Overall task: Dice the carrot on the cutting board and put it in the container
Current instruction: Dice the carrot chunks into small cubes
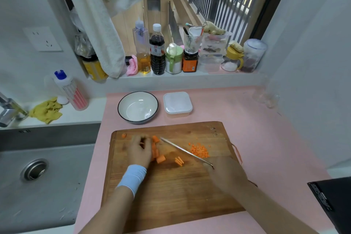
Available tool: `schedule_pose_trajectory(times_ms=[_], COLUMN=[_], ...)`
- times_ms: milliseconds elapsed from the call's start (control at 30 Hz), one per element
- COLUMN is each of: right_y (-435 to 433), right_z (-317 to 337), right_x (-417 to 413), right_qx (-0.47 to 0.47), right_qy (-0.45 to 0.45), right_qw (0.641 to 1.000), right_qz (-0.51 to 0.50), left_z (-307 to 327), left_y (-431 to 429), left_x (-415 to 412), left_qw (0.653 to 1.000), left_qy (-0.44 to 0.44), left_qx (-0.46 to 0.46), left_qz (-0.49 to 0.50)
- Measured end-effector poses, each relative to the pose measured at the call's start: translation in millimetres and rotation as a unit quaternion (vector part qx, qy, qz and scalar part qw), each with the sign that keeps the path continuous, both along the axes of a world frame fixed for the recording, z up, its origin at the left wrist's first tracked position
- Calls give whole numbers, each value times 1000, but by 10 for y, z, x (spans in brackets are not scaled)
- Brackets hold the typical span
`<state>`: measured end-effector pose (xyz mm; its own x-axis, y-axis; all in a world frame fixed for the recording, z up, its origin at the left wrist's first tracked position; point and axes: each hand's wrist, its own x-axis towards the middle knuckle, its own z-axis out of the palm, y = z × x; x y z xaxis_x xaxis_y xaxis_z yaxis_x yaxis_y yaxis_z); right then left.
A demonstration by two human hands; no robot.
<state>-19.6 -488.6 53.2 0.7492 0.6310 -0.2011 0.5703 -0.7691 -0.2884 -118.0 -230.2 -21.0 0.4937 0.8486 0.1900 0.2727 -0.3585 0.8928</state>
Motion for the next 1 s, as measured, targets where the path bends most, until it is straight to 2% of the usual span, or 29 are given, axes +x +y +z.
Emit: schedule_pose_trajectory(times_ms=[67,167,233,300,367,433,600,733,867,933,1000], right_y=[-35,-52,-50,-47,-54,-53,-81,-178,-281,-277,-215], right_z=[16,13,-32,-50,-66,-58,-75,-60,33,39,12], right_x=[21,56,82,101,119,114,103,96,93,105,104], right_qx=[12,17,-4,-12,0,21,45,45,51,33,51], right_qy=[-47,-98,-139,-172,-209,-230,-230,-175,-37,33,93], right_qw=[997,990,982,973,962,955,956,974,998,998,986], right_qz=[53,104,125,154,176,187,179,134,23,-48,-125], left_z=[163,422,526,518,448,364,223,148,139,106,73], left_y=[198,303,248,164,74,12,-43,68,245,238,124], left_x=[48,187,319,453,537,593,650,623,530,484,454], left_qw=[999,978,930,870,818,800,817,871,915,914,900], left_qy=[11,93,173,274,343,365,337,300,263,275,284], left_qx=[-38,-86,-123,-105,-91,-57,-81,-96,-91,-77,-56], left_qz=[-24,-167,-298,-396,-453,-473,-461,-378,-293,-288,-325])
